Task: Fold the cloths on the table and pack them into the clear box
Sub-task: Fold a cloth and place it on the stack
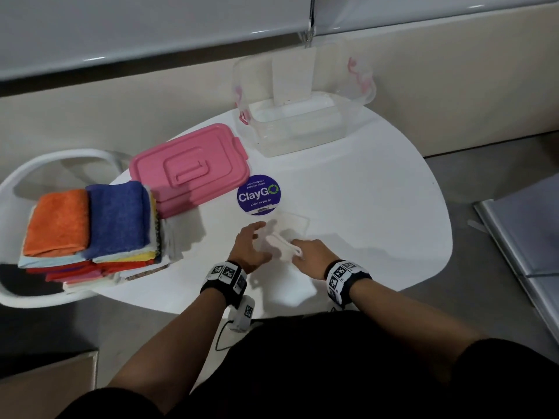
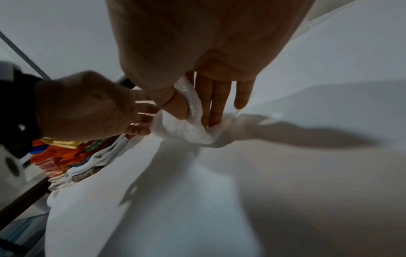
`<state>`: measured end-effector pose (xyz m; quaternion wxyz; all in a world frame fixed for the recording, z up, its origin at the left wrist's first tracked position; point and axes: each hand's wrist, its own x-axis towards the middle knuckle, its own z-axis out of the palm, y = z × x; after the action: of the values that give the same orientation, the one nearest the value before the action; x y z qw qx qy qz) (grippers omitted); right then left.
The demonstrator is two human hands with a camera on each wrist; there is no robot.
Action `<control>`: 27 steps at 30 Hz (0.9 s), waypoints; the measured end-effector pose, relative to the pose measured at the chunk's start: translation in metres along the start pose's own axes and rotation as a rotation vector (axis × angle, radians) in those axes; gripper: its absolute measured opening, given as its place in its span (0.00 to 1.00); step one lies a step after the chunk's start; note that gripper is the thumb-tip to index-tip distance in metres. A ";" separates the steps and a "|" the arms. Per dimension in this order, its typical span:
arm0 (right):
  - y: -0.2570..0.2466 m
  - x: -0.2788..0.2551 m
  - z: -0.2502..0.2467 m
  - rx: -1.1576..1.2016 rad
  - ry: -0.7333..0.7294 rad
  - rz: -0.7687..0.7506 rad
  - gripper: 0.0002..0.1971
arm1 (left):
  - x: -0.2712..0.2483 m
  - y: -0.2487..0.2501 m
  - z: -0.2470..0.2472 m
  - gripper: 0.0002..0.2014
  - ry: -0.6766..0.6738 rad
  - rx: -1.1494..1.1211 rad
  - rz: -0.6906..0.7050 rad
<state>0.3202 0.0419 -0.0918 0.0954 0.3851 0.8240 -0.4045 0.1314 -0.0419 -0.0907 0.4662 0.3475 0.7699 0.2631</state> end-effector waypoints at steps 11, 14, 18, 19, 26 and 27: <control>0.017 -0.002 -0.016 0.266 0.138 0.228 0.15 | 0.003 0.010 0.027 0.05 0.104 0.016 0.065; 0.016 0.004 -0.021 0.265 0.148 0.248 0.14 | 0.008 0.014 0.032 0.10 0.110 0.073 0.089; 0.016 0.010 -0.028 0.336 0.141 0.345 0.12 | 0.018 0.024 0.035 0.23 0.013 0.119 -0.005; 0.016 0.009 -0.030 0.364 0.161 0.348 0.09 | 0.019 0.026 0.036 0.26 -0.017 0.179 -0.007; 0.034 -0.013 -0.027 -0.042 0.316 -0.322 0.12 | 0.013 0.007 0.038 0.22 0.118 0.702 0.689; 0.039 -0.016 -0.023 -0.142 0.250 -0.363 0.15 | 0.013 0.000 0.039 0.27 0.038 0.711 0.678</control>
<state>0.3619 0.0643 -0.0925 -0.0547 0.2701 0.9115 -0.3052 0.1621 -0.0286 -0.1143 0.1928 0.7115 0.6637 0.1272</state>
